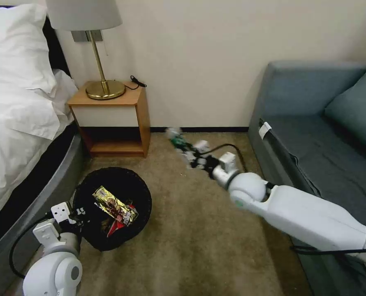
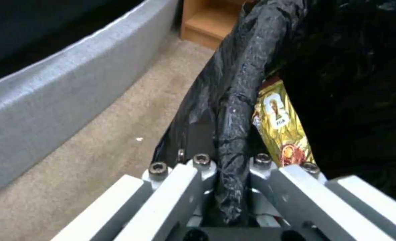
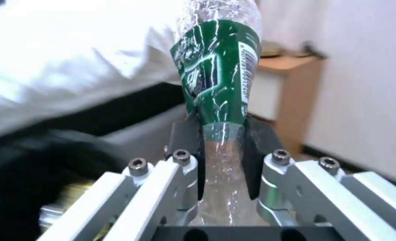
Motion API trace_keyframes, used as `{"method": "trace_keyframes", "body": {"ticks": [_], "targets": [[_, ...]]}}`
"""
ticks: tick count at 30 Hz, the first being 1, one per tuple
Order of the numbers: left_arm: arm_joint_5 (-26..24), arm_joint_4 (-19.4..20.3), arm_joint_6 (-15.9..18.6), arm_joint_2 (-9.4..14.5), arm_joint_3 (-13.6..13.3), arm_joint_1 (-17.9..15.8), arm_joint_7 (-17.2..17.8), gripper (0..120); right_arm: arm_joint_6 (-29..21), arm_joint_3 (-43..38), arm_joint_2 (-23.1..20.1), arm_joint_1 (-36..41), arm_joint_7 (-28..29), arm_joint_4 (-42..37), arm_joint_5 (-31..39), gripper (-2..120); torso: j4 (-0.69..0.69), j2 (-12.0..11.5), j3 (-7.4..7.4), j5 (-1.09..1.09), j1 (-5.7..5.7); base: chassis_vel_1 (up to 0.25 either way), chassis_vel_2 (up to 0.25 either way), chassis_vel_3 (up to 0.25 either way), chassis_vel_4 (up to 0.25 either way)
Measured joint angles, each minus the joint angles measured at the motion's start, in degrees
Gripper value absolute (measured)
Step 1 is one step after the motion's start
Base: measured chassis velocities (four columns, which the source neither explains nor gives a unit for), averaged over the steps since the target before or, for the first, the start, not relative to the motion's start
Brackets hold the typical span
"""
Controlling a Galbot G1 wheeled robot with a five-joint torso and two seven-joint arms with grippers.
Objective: Pick up the trash bin, then pick up the garbage on the floor and place it into the trash bin.
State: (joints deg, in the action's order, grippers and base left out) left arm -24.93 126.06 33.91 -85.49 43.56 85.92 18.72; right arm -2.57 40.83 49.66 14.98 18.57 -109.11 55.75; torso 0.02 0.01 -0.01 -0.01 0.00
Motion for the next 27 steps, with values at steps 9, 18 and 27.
{"method": "trace_keyframes", "body": {"ticks": [9,18,27], "targets": [[0.00,-0.60,0.24,-0.62,-0.65,-0.56,-0.08,2,0.25,16.86,14.91,-1.40,12.22,-0.55,4.52,15,-0.02,0.00,0.01,0.00,0.00,0.000,0.000,0.000,0.000],[-0.11,-0.61,0.30,-0.64,-0.63,-0.63,-0.08,2,0.01,20.85,20.97,-1.28,13.83,6.34,1.41,19,-0.02,0.00,0.01,0.00,0.00,0.000,0.000,0.000,0.000],[-0.67,-0.53,0.30,-0.44,-0.87,-0.69,-0.12,2,-1.34,20.40,19.36,-1.19,13.76,6.92,0.48,58,-0.02,0.00,0.01,0.01,0.00,0.000,0.000,0.000,0.000]]}}
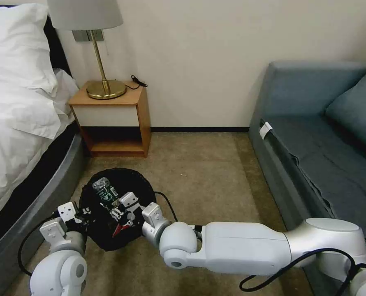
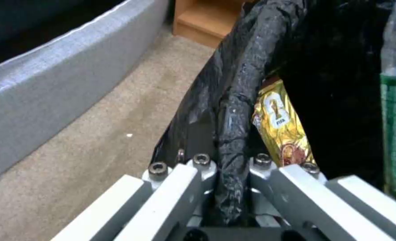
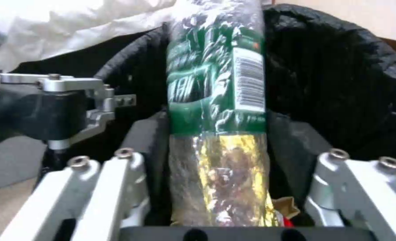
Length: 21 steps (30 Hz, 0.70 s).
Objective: Pick up the trash bin, then pick up the garbage on the floor and place it into the trash bin.
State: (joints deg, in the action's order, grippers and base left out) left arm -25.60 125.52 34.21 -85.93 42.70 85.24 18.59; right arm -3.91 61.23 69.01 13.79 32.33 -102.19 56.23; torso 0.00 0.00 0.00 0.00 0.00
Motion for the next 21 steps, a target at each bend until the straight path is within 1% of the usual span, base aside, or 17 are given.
{"method": "trace_keyframes", "body": {"ticks": [1,2,4,5,7,8,9,10,11,12,14,15,18,19,20,21], "targets": [[0.00,0.00,0.00,0.00,0.00,0.00,0.00,2,0.00,0.00,0.00,0.00,0.00,0.00,0.00,58,0.00,0.00,0.00,0.00,0.00,0.000,0.000,0.000,0.000],[-0.01,-0.01,0.00,0.00,-0.04,-0.01,0.00,2,-0.05,-0.19,-0.20,0.00,0.00,-0.18,-0.01,64,0.00,0.00,0.00,0.00,0.00,0.000,0.000,0.000,0.000],[-0.04,-0.04,0.00,0.01,-0.15,-0.01,-0.01,2,-0.25,-0.71,-0.59,0.07,0.00,-0.62,-0.01,70,0.00,0.00,0.00,0.00,0.00,0.000,0.000,0.000,0.000],[-0.04,-0.04,0.00,0.01,-0.15,-0.01,-0.01,2,-0.25,-0.71,-0.59,0.07,0.00,-0.62,-0.01,70,0.00,0.00,0.00,0.00,0.00,0.000,0.000,0.000,0.000],[-0.07,-0.07,0.00,0.02,-0.19,-0.01,-0.01,2,-0.43,-0.97,-0.94,0.17,0.00,-0.97,0.00,80,0.00,0.00,0.00,0.00,0.00,0.000,0.000,0.000,0.000],[-0.08,-0.07,0.00,0.02,-0.20,-0.01,-0.01,2,-0.46,-1.01,-1.02,0.18,0.02,-1.04,0.00,83,0.00,0.00,0.00,0.00,0.00,0.000,0.000,0.000,0.000],[-0.30,-0.07,0.00,0.02,-0.20,0.00,-0.02,2,-0.49,-1.44,-1.36,0.30,0.27,-1.48,-0.10,91,0.00,0.00,0.00,0.00,0.00,0.000,0.000,0.000,0.000],[-0.30,-0.07,0.00,0.02,-0.20,0.00,-0.02,2,-0.49,-1.44,-1.36,0.30,0.27,-1.48,-0.10,91,0.00,0.00,0.00,0.00,0.00,0.000,0.000,0.000,0.000],[-1.19,-0.09,0.12,-0.01,-0.27,0.09,0.36,2,-0.56,-2.62,-1.93,0.37,0.49,-2.34,-0.20,96,0.01,0.00,0.00,0.01,0.00,0.000,0.000,0.000,0.000],[-1.79,-0.20,0.20,-0.03,-0.32,0.11,0.71,2,-0.59,-3.34,-2.31,0.37,0.58,-2.82,-0.26,96,0.01,-0.01,0.00,0.01,0.00,0.000,0.000,0.000,0.000],[-5.38,-0.79,0.90,-0.11,-0.65,0.11,2.83,2,-0.96,-5.88,-4.14,0.18,0.92,-4.70,-0.15,99,0.00,-0.01,0.00,0.01,0.00,0.000,0.000,0.000,0.000],[-5.38,-0.79,0.90,-0.11,-0.65,0.11,2.83,2,-0.96,-5.88,-4.14,0.18,0.92,-4.70,-0.15,99,0.00,-0.01,0.00,0.01,0.00,0.000,0.000,0.000,0.000],[-12.03,-1.53,2.15,-0.12,-0.92,-0.10,6.00,2,-1.22,-8.40,-6.71,-0.20,1.12,-6.60,0.06,100,0.00,-0.01,0.00,0.01,0.00,0.000,0.000,0.000,0.000],[-16.52,-2.18,2.98,-0.01,-1.02,-0.32,8.18,2,-1.29,-9.68,-8.01,-0.17,1.13,-7.56,0.10,100,-0.01,0.00,0.00,0.01,0.00,0.000,0.000,0.000,0.000],[-16.52,-2.18,2.98,-0.01,-1.02,-0.32,8.18,2,-1.29,-9.68,-8.01,-0.17,1.13,-7.56,0.10,100,-0.01,0.00,0.00,0.01,0.00,0.000,0.000,0.000,0.000],[-18.34,-2.59,3.41,0.06,-1.03,-0.43,9.27,2,-1.29,-10.29,-8.50,-0.07,1.14,-7.99,0.10,100,-0.01,-0.01,0.00,0.01,0.00,0.000,0.000,0.000,0.000]]}}
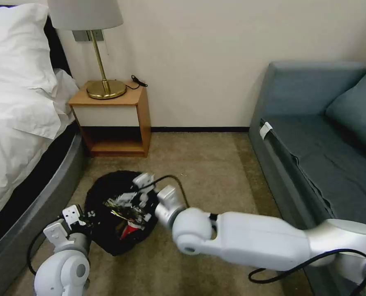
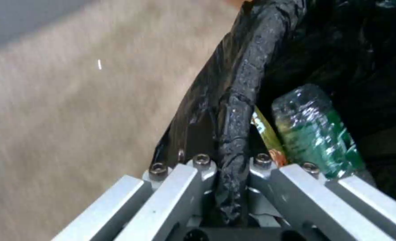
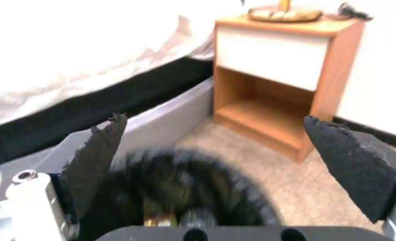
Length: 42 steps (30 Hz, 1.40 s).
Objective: Pick up the trash bin, then pick up the garbage on the floor and place it into the trash bin.
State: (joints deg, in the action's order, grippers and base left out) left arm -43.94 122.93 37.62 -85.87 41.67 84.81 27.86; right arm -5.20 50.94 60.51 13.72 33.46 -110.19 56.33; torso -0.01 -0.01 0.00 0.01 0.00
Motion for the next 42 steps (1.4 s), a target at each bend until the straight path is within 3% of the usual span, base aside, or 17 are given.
{"method": "trace_keyframes", "body": {"ticks": [3,8,14,24,26,27,29,30,31,34,35,36,39,40,42], "targets": [[-3.71,-1.85,1.34,0.34,0.24,-0.30,2.83,2,-0.02,-2.22,-1.34,1.45,0.00,-1.19,-0.19,100,0.01,0.00,0.00,0.01,0.00,0.000,0.000,0.000,0.000],[-4.60,-4.89,2.25,0.64,0.31,-0.77,4.27,2,-0.01,-3.96,-2.19,4.29,-0.08,-1.84,-1.06,100,0.01,0.00,0.00,0.00,0.00,0.000,0.000,0.000,0.000],[-4.27,-7.46,2.37,0.72,-0.01,-1.48,4.34,2,0.20,-6.30,-3.78,8.21,-0.68,-2.42,-2.28,100,0.02,0.01,0.00,0.03,0.00,0.000,0.000,0.000,0.000],[-2.73,-8.47,2.06,0.75,-0.45,-1.77,2.56,4,0.37,-10.02,-4.93,12.96,-1.32,-3.03,-3.54,100,0.03,0.01,-0.01,0.02,0.00,0.000,0.000,0.000,0.000],[-0.46,-8.27,0.41,0.82,-0.39,-1.36,-0.90,14,0.38,-11.38,-5.16,14.03,-1.46,-3.27,-3.82,100,0.01,0.01,0.00,-0.05,0.00,0.000,0.000,0.000,0.000],[-0.46,-8.27,0.41,0.82,-0.39,-1.36,-0.90,14,0.38,-11.38,-5.16,14.03,-1.46,-3.27,-3.82,100,0.01,0.01,0.00,-0.05,0.00,0.000,0.000,0.000,0.000],[2.44,-7.93,-1.74,0.93,-0.12,-0.78,-5.18,22,0.38,-12.72,-5.36,14.85,-1.51,-3.64,-3.96,100,0.01,0.00,0.00,-0.08,0.00,0.000,0.000,0.000,0.000],[6.17,-7.66,-4.33,1.12,0.33,-0.37,-8.73,29,0.38,-13.81,-5.61,15.42,-1.53,-4.10,-4.01,100,0.01,0.01,0.00,-0.04,0.00,0.000,0.000,0.000,0.000],[6.17,-7.66,-4.33,1.12,0.33,-0.37,-8.73,29,0.38,-13.81,-5.61,15.42,-1.53,-4.10,-4.01,100,0.01,0.01,0.00,-0.04,0.00,0.000,0.000,0.000,0.000],[13.04,-7.39,-9.50,1.34,1.10,0.50,-15.67,42,0.38,-15.79,-6.40,16.51,-1.59,-5.01,-4.06,100,0.01,0.01,0.01,-0.04,0.00,0.000,0.000,0.000,0.000],[13.04,-7.39,-9.50,1.34,1.10,0.50,-15.67,42,0.38,-15.79,-6.40,16.51,-1.59,-5.01,-4.06,100,0.01,0.01,0.01,-0.04,0.00,0.000,0.000,0.000,0.000],[15.45,-6.88,-12.05,1.43,1.49,0.94,-19.38,49,0.38,-16.87,-6.85,17.13,-1.67,-5.65,-4.12,100,0.01,0.00,0.00,-0.01,0.00,0.000,0.000,0.000,0.000],[18.84,-6.22,-17.58,1.65,2.21,1.64,-26.15,59,0.38,-19.69,-7.82,18.78,-1.79,-7.29,-4.36,100,0.02,0.01,0.00,-0.02,0.00,0.000,0.000,0.000,0.000],[18.84,-6.22,-17.58,1.65,2.21,1.64,-26.15,59,0.38,-19.69,-7.82,18.78,-1.79,-7.29,-4.36,100,0.02,0.01,0.00,-0.02,0.00,0.000,0.000,0.000,0.000],[22.89,-5.31,-23.63,1.98,2.91,2.37,-32.41,69,1.04,-24.58,-9.19,21.84,-2.07,-9.58,-6.39,100,0.02,0.01,0.00,-0.01,0.00,0.000,0.000,0.000,0.000]]}}
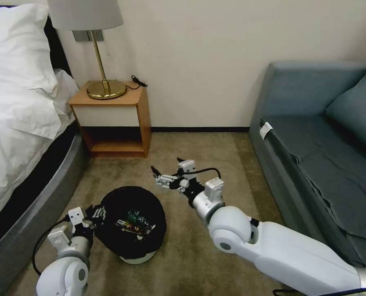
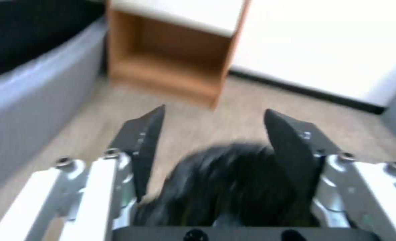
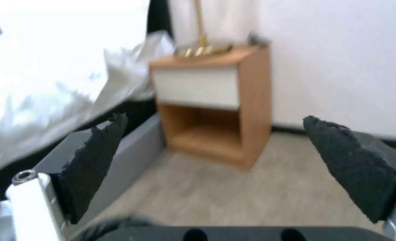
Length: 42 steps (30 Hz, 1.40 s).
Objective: Pick up the trash bin, then pick up the garbage on the floor and place it into the trash bin.
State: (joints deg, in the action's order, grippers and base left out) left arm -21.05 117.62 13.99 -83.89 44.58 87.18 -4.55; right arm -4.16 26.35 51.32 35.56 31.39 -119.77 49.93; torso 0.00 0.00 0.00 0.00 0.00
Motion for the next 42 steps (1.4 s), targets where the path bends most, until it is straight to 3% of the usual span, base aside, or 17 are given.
{"method": "trace_keyframes", "body": {"ticks": [2,8,11,12,15,16,18,20,23,24,26,34,42], "targets": [[1.97,1.47,-3.56,0.35,0.16,0.83,-4.24,81,1.34,-6.54,-1.30,5.54,-0.20,-2.67,-4.50,100,0.00,0.00,0.00,0.01,0.00,0.000,0.000,0.000,0.000],[3.46,4.76,-5.51,0.13,0.01,2.60,-6.69,97,1.50,-18.24,-1.05,16.77,-0.41,-6.55,-13.98,100,-0.01,0.00,0.00,0.01,0.00,0.000,0.000,0.000,0.000],[5.14,7.51,-6.18,-0.04,-0.66,4.03,-7.79,100,1.49,-30.06,2.19,28.84,-1.16,-9.43,-25.60,100,0.01,0.00,0.00,-0.01,0.00,0.000,0.000,0.000,0.000],[5.14,7.51,-6.18,-0.04,-0.66,4.03,-7.79,100,1.49,-30.06,2.19,28.84,-1.16,-9.43,-25.60,100,0.01,0.00,0.00,-0.01,0.00,0.000,0.000,0.000,0.000],[6.22,9.27,-6.58,0.05,-1.60,4.87,-9.20,100,1.99,-37.98,9.93,42.85,-1.52,-11.84,-39.53,100,-0.02,0.00,0.00,-0.01,0.00,0.000,0.000,0.000,0.000],[6.22,9.27,-6.58,0.05,-1.60,4.87,-9.20,100,1.99,-37.98,9.93,42.85,-1.52,-11.84,-39.53,100,-0.02,0.00,0.00,-0.01,0.00,0.000,0.000,0.000,0.000],[6.49,9.45,-6.80,0.20,-1.84,5.20,-9.84,100,2.97,-39.25,15.48,46.59,-1.52,-12.40,-43.94,100,-0.04,0.00,-0.01,0.00,0.00,0.000,0.000,0.000,0.000],[6.52,9.45,-6.84,0.24,-1.86,5.24,-9.86,100,3.15,-39.37,16.58,47.13,-1.53,-12.49,-44.69,100,-0.03,0.00,-0.01,0.01,0.00,0.000,0.000,0.000,0.000],[6.81,9.39,-7.52,0.70,-1.90,5.60,-10.22,100,4.07,-39.19,23.94,50.43,-1.71,-12.79,-49.91,100,0.00,0.00,-0.01,-0.02,0.00,0.000,0.000,0.000,0.000],[6.81,9.39,-7.52,0.70,-1.90,5.60,-10.22,100,4.07,-39.19,23.94,50.43,-1.71,-12.79,-49.91,100,0.00,0.00,-0.01,-0.02,0.00,0.000,0.000,0.000,0.000],[6.95,9.33,-8.04,0.86,-2.19,5.95,-10.60,100,4.90,-37.42,28.55,52.44,-1.76,-11.45,-55.81,100,-0.01,0.00,-0.01,-0.01,0.00,0.000,0.000,0.000,0.000],[7.88,9.24,-8.97,0.13,-2.99,6.61,-10.64,100,7.24,-36.21,32.27,54.21,-2.36,-9.96,-60.43,100,0.00,0.00,-0.01,-0.01,-0.01,0.000,0.000,0.000,0.000],[8.54,8.68,-10.09,-0.44,-3.38,6.82,-10.39,100,8.39,-35.64,32.80,55.56,-2.41,-9.50,-61.29,100,0.00,0.00,0.00,0.00,-0.01,0.000,0.000,0.000,0.000]]}}
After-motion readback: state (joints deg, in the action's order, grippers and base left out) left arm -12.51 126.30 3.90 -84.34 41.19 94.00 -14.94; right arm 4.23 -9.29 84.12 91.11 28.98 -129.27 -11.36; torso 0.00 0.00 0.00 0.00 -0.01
